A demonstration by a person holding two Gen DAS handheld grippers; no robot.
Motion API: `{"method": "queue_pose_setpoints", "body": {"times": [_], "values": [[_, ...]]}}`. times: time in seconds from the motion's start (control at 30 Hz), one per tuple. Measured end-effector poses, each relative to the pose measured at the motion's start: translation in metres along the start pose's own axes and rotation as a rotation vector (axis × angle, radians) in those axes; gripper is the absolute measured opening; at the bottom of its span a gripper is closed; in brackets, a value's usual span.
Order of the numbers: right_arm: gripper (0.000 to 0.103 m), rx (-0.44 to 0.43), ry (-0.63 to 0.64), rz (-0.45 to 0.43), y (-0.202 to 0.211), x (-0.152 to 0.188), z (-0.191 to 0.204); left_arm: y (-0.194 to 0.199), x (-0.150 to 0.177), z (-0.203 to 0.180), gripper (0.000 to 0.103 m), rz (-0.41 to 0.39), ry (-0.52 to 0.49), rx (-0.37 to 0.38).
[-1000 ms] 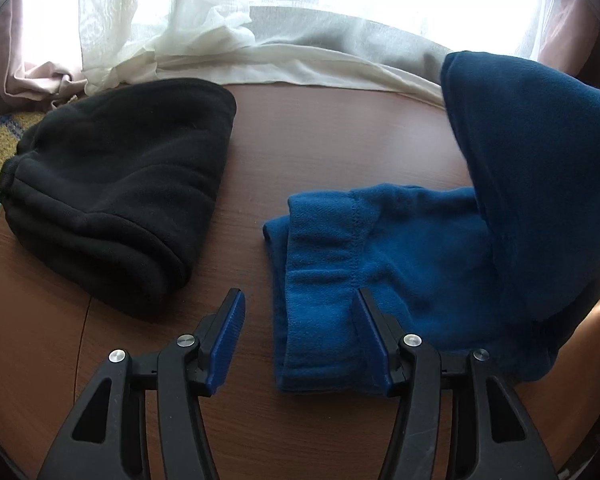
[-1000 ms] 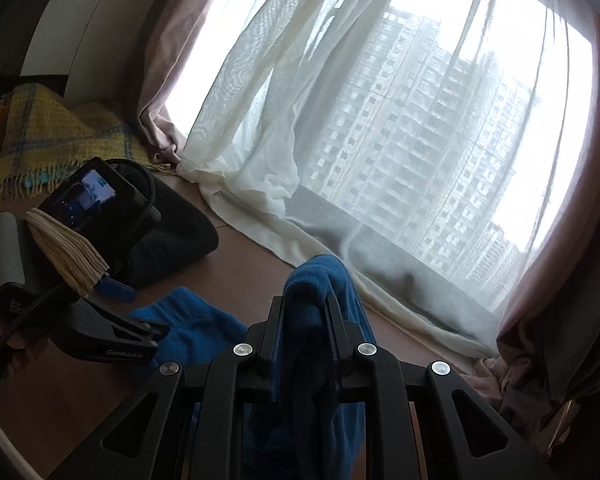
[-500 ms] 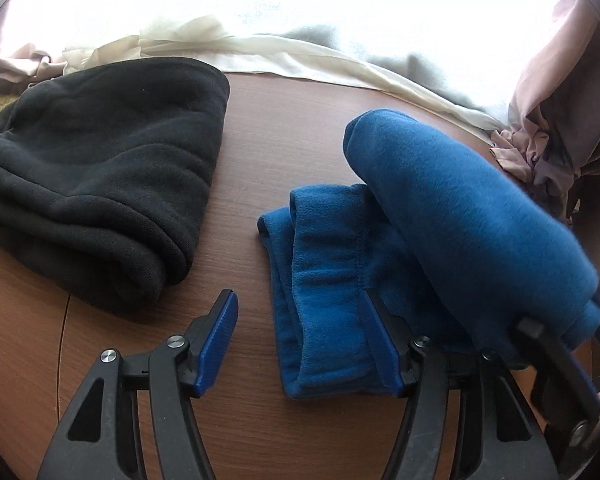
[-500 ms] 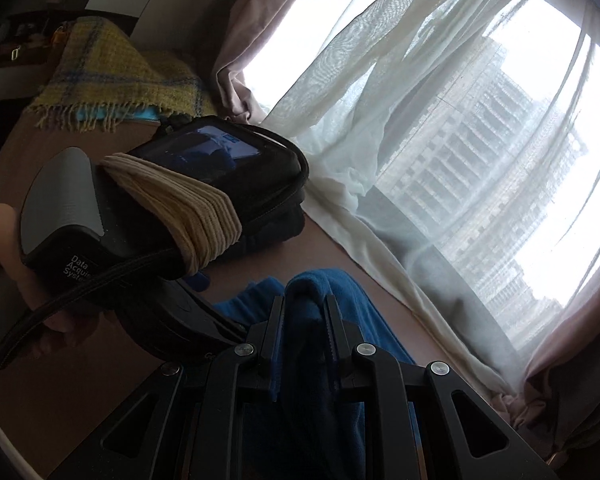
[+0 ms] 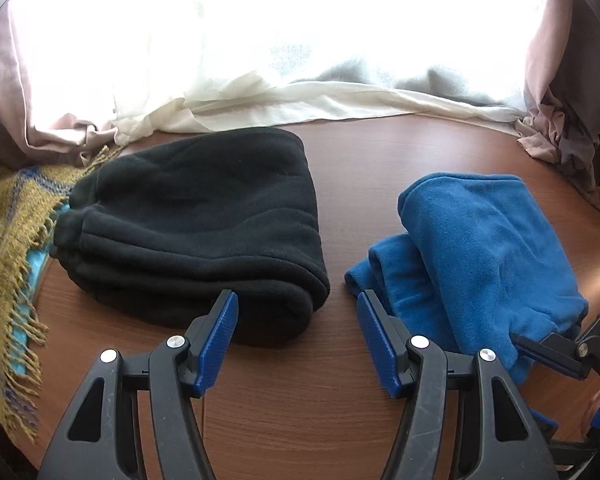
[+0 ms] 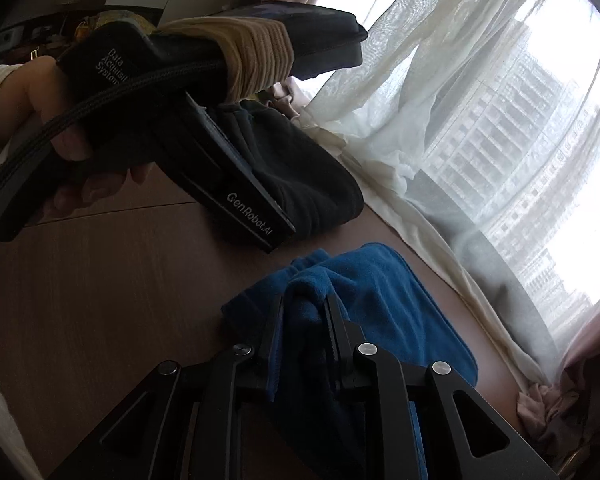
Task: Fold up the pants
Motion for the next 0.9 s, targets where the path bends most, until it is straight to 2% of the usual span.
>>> {"method": "queue_pose_setpoints", "body": {"times": [0.1, 0.27, 0.33, 0.47, 0.63, 0.7, 0.8, 0.9], "values": [[0.031, -0.059, -0.035, 0.002, 0.0, -0.001, 0.006, 0.005, -0.003, 0.0, 0.062, -0.021, -0.051, -0.024], [0.034, -0.12, -0.148, 0.008, 0.01, -0.001, 0.001, 0.014, -0.017, -0.007, 0.062, -0.037, -0.092, 0.047], [0.034, -0.083, -0.226, -0.012, 0.022, -0.001, -0.014, 0.017, -0.025, -0.012, 0.062, -0.044, -0.102, 0.097], [0.036, 0.07, -0.407, -0.016, 0.032, 0.004, -0.045, 0.01, -0.045, -0.017, 0.062, -0.033, -0.093, 0.239], [0.036, 0.099, -0.543, 0.05, 0.0, 0.017, -0.056, -0.012, -0.057, -0.027, 0.061, 0.037, -0.092, 0.356], [0.036, 0.054, -0.552, 0.102, -0.016, 0.024, -0.051, -0.02, -0.055, -0.034, 0.061, 0.075, -0.112, 0.39], [0.036, 0.001, -0.565, 0.145, -0.023, 0.035, -0.036, -0.031, -0.048, -0.049, 0.06, 0.155, -0.119, 0.498], [0.036, -0.026, -0.581, 0.159, -0.026, 0.039, -0.032, -0.041, -0.043, -0.063, 0.058, 0.207, -0.137, 0.537]]}}
Point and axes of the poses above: each gripper's, at about its wrist camera, not at the fingertips, and y roughly against the way its jaws point, z to its left, x to its underside, the point moved 5 cm from there along -y, roughly the way its jaws point, and after that the axes turned 11 degrees about y, right-handed, at the moved point
